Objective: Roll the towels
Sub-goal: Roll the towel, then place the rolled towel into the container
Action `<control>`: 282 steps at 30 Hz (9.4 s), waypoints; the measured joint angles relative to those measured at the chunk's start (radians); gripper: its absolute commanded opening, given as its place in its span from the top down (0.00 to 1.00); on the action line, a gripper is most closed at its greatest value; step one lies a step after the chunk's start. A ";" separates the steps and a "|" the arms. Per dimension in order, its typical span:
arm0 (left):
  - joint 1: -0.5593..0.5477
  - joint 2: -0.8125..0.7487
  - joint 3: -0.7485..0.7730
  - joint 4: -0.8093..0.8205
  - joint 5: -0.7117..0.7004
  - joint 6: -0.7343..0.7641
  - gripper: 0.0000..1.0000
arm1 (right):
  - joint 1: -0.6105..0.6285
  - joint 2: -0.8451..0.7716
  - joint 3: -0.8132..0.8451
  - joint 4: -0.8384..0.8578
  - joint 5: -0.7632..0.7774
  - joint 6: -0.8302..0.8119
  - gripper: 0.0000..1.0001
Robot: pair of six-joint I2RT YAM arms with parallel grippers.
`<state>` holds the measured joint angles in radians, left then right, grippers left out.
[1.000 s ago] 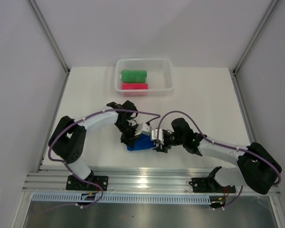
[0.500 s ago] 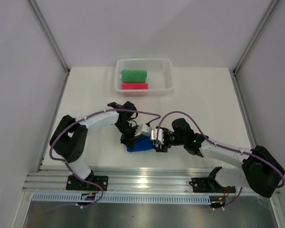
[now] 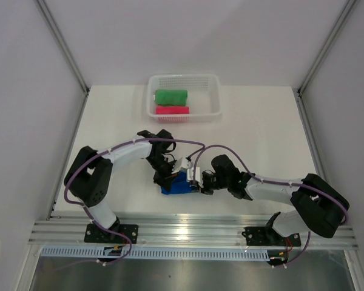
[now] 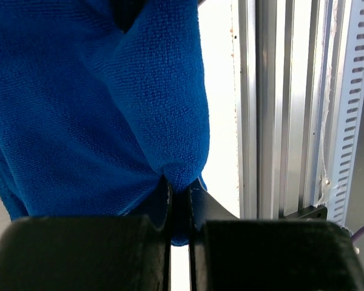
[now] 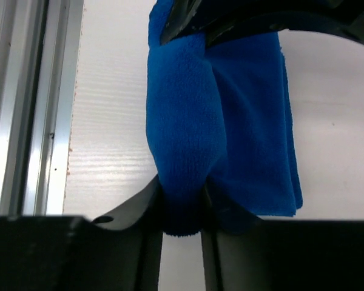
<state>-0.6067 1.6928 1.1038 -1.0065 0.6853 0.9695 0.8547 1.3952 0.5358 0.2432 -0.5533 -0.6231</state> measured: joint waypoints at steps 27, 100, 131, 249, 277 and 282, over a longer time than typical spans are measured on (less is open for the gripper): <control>0.034 -0.157 -0.215 0.215 0.052 -0.241 0.33 | -0.031 -0.002 -0.087 0.145 -0.016 0.367 0.99; 0.177 0.153 0.031 0.145 0.198 -0.542 0.99 | -0.319 0.183 0.154 -0.134 -0.326 0.802 0.52; 0.193 0.294 0.156 0.020 0.269 -0.561 0.99 | 0.451 0.033 0.035 -0.064 0.888 -0.070 0.26; 0.018 -0.481 -0.257 0.237 -0.314 0.301 0.01 | -0.002 0.389 0.502 -0.360 -0.036 0.500 0.97; -0.053 -0.375 -0.319 0.407 -0.314 0.286 0.30 | -0.006 0.394 0.486 -0.335 -0.039 0.519 0.88; -0.043 -0.366 -0.315 0.392 -0.313 0.267 0.62 | -0.002 0.389 0.477 -0.329 -0.036 0.507 0.70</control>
<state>-0.6498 1.3266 0.7891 -0.6147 0.3721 1.2366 0.8524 1.7840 1.0126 -0.0860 -0.5896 -0.1165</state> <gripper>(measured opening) 0.449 0.265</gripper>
